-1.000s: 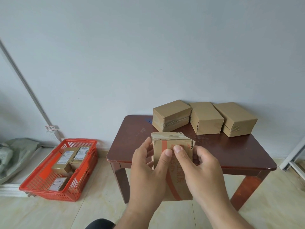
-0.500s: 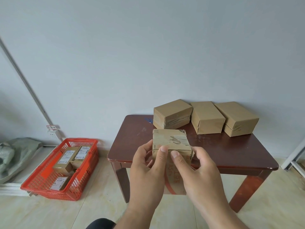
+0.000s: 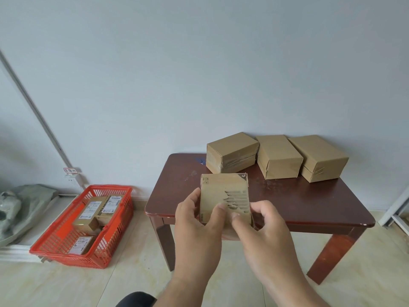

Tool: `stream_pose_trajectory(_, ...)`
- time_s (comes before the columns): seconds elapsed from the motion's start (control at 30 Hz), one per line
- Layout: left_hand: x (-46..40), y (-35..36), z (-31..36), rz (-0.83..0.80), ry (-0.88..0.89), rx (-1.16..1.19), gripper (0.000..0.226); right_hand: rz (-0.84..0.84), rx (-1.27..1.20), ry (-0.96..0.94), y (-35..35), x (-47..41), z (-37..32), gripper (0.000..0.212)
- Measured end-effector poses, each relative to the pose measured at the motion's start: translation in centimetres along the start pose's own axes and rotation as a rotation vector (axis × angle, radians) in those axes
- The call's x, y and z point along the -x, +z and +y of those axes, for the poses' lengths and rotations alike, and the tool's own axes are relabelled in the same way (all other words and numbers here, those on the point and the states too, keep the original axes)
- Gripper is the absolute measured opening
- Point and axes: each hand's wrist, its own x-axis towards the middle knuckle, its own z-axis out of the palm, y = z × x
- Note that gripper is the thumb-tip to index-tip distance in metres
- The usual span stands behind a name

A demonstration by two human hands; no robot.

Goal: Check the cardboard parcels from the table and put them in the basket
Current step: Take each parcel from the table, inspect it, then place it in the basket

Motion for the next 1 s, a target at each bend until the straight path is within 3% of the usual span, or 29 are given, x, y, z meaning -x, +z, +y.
stream_pose_trajectory(0.23, 1.3, 0.4, 0.2, -0.025, 0.054, -0.047, 0.044, 0.112, 0.089, -0.047, -0.5, -1.2, -0.2, 0.027)
stream_pose_trajectory(0.57, -0.1, 0.2, -0.1, 0.078, 0.018, 0.034, 0.028, 0.034, 0.104, -0.071, -0.5, -0.4, 0.5, 0.032)
stream_pose_trajectory(0.73, 0.9, 0.5, 0.2, 0.031, 0.049, 0.039, 0.031, 0.102, 0.108, -0.073, -0.6, -1.2, 0.5, 0.022)
stream_pose_trajectory(1.0, 1.1, 0.7, -0.3, 0.038, 0.059, -0.014, 0.054, 0.164, 0.134, -0.086, -0.7, -1.2, 0.7, 0.031)
